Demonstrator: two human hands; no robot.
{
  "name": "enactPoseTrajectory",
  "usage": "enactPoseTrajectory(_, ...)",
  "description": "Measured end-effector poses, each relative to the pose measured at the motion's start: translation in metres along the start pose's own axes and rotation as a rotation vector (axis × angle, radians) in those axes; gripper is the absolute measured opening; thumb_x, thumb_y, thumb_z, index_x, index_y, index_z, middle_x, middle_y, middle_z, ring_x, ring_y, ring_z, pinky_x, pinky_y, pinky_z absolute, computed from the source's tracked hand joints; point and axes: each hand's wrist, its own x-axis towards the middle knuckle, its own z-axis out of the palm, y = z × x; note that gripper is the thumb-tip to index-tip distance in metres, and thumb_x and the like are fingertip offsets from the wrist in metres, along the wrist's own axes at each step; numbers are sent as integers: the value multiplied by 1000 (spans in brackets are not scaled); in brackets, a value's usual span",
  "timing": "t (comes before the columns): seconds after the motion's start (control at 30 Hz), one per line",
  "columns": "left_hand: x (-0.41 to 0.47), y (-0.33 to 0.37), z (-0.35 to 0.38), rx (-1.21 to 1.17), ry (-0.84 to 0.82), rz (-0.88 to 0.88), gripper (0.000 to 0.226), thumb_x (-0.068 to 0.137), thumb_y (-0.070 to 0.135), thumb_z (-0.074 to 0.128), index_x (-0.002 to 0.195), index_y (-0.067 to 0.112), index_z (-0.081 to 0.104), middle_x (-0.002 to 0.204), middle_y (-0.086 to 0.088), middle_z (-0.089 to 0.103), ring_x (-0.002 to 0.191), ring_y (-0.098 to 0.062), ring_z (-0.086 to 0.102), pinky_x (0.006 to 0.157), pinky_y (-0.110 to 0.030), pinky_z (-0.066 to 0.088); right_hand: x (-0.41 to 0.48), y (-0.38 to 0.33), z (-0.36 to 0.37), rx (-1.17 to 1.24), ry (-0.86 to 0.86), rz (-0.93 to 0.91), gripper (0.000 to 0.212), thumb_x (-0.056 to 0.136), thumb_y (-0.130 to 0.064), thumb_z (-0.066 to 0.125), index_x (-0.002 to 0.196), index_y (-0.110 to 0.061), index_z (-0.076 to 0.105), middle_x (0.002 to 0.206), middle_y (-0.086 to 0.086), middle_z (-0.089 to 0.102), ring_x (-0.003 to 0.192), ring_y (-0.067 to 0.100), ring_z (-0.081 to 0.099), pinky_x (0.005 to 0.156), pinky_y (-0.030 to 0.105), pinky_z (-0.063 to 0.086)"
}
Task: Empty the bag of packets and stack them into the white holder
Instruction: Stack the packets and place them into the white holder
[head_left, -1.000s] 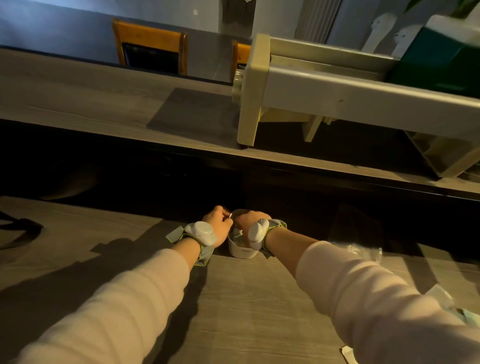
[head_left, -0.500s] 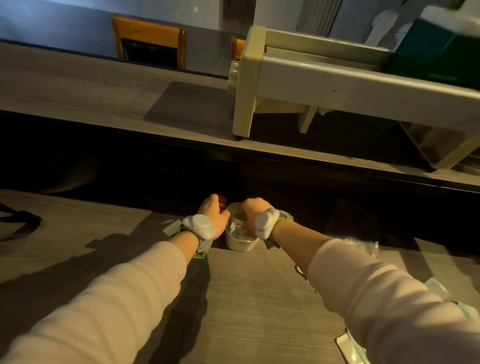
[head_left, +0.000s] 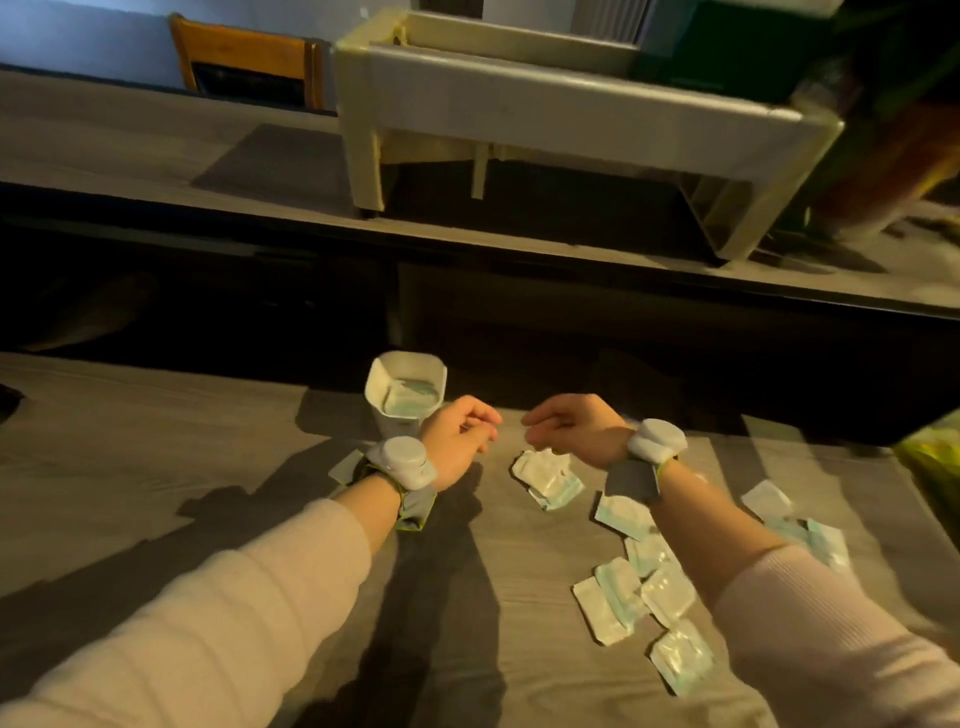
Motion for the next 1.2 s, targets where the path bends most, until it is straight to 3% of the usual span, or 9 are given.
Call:
enactPoseTrajectory(0.2, -29, -8, 84, -89, -89, -123, 14, 90, 4, 51, 92, 15, 60, 82, -2, 63, 67, -11, 54, 52, -7, 42, -55, 88, -20, 97, 65, 144, 14, 84, -10, 70, 98, -14, 70, 95, 13, 73, 77, 13, 67, 65, 20, 51)
enactPoseTrajectory(0.33, -43, -25, 135, 71, -116, -112, 16, 82, 12, 67, 91, 22, 57, 80, 6, 56, 72, -14, 54, 74, -26, 50, -86, 137, -22, 164, 92, 205, 10, 83, -6, 70, 90, -13, 69, 86, 15, 69, 71, 16, 63, 59, 19, 48)
enactPoseTrajectory(0.43, -52, -37, 157, 328, -150, -120, 46, 73, 30, 77, 110, 16, 52, 99, 3, 51, 89, -15, 51, 87, -33, 49, -97, 166, -17, 85, 104, 170, 14, 81, -9, 71, 82, -23, 68, 87, 15, 72, 79, 24, 66, 71, 35, 54)
enactPoseTrajectory(0.5, -59, -42, 172, 439, -150, -121, 58, 69, 37, 78, 115, 18, 48, 111, 0, 48, 103, -18, 50, 93, -34, 47, -105, 180, -13, 0, 113, 164, 11, 82, -14, 68, 88, -24, 70, 92, 9, 74, 81, 22, 67, 78, 37, 55)
enactPoseTrajectory(0.63, -73, -45, 198, 584, -84, -118, 68, 60, 45, 81, 114, 23, 47, 118, -1, 46, 111, -23, 46, 92, -34, 45, -118, 196, -1, -179, 135, 134, 25, 83, -24, 68, 107, -18, 67, 106, 2, 67, 84, 13, 57, 76, 21, 41)
enactPoseTrajectory(0.83, -74, -40, 198, 584, -74, -174, 66, 62, 36, 82, 114, 16, 47, 110, -6, 57, 101, -25, 53, 74, -28, 41, -122, 193, 28, -414, 110, 45, 62, 74, -57, 67, 127, -27, 54, 115, 2, 53, 106, 21, 47, 92, 37, 45)
enactPoseTrajectory(0.97, -77, -36, 192, 555, -97, -236, 60, 61, 35, 85, 107, 13, 53, 92, -4, 56, 82, -19, 51, 65, -25, 37, -122, 198, 36, -428, 161, 28, 50, 75, -42, 71, 120, -23, 57, 117, 4, 51, 110, 26, 46, 92, 37, 43)
enactPoseTrajectory(1.07, -79, -33, 186, 586, -109, -250, 43, 62, 30, 84, 92, 17, 57, 84, 1, 50, 84, -20, 52, 66, -24, 38, -121, 199, 35, -378, 153, 32, 41, 73, -32, 75, 110, -20, 61, 116, 4, 50, 110, 23, 45, 92, 30, 41)
enactPoseTrajectory(1.2, -82, -33, 179, 578, -54, -223, 36, 62, 22, 82, 83, 19, 53, 98, -1, 45, 84, -17, 48, 71, -22, 36, -119, 194, 32, -306, 128, 43, 31, 72, -20, 74, 99, -16, 59, 106, 2, 57, 103, 23, 48, 85, 31, 43)
